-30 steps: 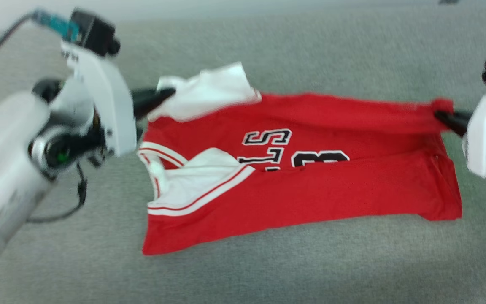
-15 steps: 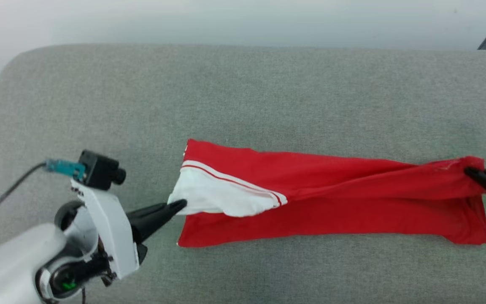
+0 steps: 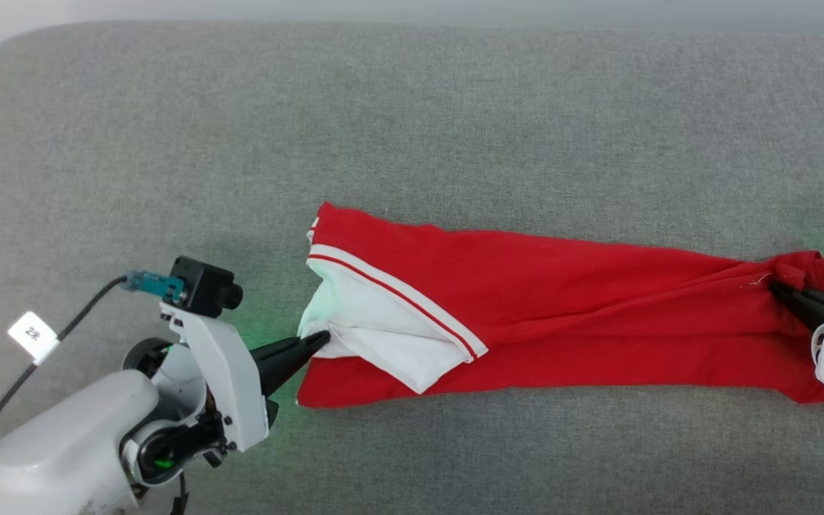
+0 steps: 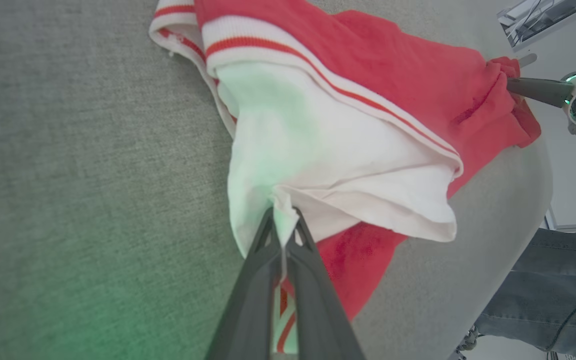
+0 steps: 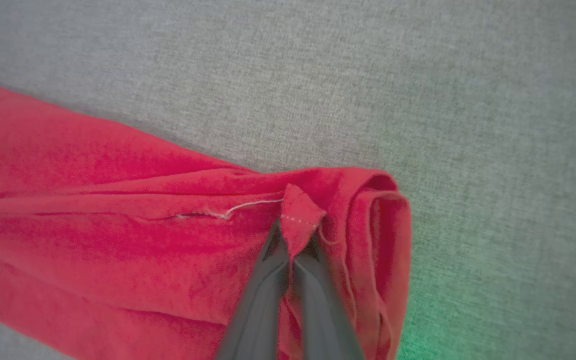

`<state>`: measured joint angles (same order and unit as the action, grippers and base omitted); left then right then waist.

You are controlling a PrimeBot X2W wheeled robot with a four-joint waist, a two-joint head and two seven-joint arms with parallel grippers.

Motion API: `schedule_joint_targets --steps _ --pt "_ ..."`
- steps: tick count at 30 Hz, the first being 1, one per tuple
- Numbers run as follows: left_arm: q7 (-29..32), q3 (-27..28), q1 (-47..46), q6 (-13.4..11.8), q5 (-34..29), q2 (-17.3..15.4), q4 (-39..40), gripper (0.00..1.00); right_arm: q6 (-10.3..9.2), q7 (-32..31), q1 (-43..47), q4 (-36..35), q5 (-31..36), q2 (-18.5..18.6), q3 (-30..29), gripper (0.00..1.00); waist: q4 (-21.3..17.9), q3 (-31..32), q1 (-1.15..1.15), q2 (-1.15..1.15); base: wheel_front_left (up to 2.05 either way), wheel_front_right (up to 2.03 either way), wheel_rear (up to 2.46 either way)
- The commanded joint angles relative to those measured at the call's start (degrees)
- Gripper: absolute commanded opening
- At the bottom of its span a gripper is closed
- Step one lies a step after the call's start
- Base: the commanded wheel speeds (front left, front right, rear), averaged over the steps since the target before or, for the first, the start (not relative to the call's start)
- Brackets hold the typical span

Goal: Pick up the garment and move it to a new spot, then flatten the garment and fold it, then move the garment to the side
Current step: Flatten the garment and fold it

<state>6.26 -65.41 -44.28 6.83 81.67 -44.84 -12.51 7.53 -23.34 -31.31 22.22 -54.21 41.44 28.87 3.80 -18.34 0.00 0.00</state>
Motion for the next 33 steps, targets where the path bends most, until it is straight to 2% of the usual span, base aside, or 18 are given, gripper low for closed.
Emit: schedule_joint_targets --steps 1,3,4,5,6,7,8,10,14,17,22,28,33 --pt "-0.32 -0.23 -0.33 0.33 -0.23 0.66 -0.92 0.0 -0.09 -0.04 -0.13 0.28 0.44 -0.71 0.27 0.0 -0.25 -0.47 0.0 0.0 0.0 0.0 0.0" --pt "-0.97 -0.41 -0.51 0.51 -0.76 1.38 -2.74 0.0 -0.09 0.04 -0.41 0.07 0.6 -0.97 0.47 0.0 -0.36 -0.48 0.0 0.0 0.0 0.0 0.0" --pt "-1.26 -0.59 -0.45 0.58 -0.82 1.76 -3.36 0.0 -0.09 0.38 -0.53 -0.2 0.71 -0.89 0.59 0.1 -0.37 -0.34 0.0 0.0 0.0 0.0 0.0" --pt "-1.74 -0.61 -0.35 0.65 -0.93 2.17 -3.96 0.05 -0.09 0.78 -0.58 -0.47 0.78 -0.69 0.63 0.3 -0.35 -0.09 0.0 0.0 0.0 0.0 0.0" --pt "-2.52 -0.49 -0.29 0.6 -1.11 2.49 -4.33 0.22 -0.09 1.13 -0.42 -0.75 0.74 -0.5 0.65 0.45 -0.28 0.31 0.0 0.0 0.0 0.0 0.0" --pt "-3.22 -0.36 -0.08 0.63 -1.18 2.63 -4.63 0.38 -0.09 1.42 -0.06 -1.1 0.65 -0.32 0.64 0.79 -0.19 0.79 0.0 0.0 0.0 0.0 0.0" --pt "-4.05 -0.4 0.15 0.66 -1.63 2.68 -4.77 0.46 -0.09 1.78 0.38 -1.36 0.37 -0.06 0.52 1.0 -0.07 1.35 0.0 0.0 0.0 0.0 0.0" --pt "-6.84 0.13 1.01 0.69 -1.81 2.75 -4.83 1.0 -0.09 2.19 1.46 -2.1 -0.3 0.49 0.11 1.0 0.25 2.57 0.0 0.0 0.0 0.0 0.0" --pt "-13.83 2.17 4.11 0.6 -1.08 3.2 -4.28 1.0 -0.09 3.87 4.28 -3.49 -1.42 1.63 -1.72 1.0 1.44 5.39 0.0 0.0 0.0 0.0 0.0" --pt "-18.08 2.4 7.42 -0.94 -2.15 3.59 -4.37 1.0 -0.09 5.26 6.89 -3.93 -1.86 2.18 -3.13 1.0 2.58 7.4 0.0 0.0 0.0 0.0 0.0" --pt "-21.22 6.97 13.72 -2.96 -1.97 5.98 -4.44 1.0 -0.09 6.62 11.63 -3.45 -2.63 2.6 -6.12 1.0 4.97 9.58 0.0 0.0 0.0 0.0 0.0" --pt "-21.33 18.62 21.49 -6.21 -11.09 11.1 -4.25 1.0 -0.09 6.18 16.41 -3.1 -4.1 2.52 -11.01 1.0 7.6 10.65 0.0 0.0 0.0 0.0 0.0" --pt "-21.35 27.83 27.88 -6.0 -19.52 15.49 -3.1 1.0 -0.09 4.71 19.6 -3.54 -3.61 2.23 -15.31 1.0 9.0 11.35 0.0 0.0 0.0 0.0 0.0"
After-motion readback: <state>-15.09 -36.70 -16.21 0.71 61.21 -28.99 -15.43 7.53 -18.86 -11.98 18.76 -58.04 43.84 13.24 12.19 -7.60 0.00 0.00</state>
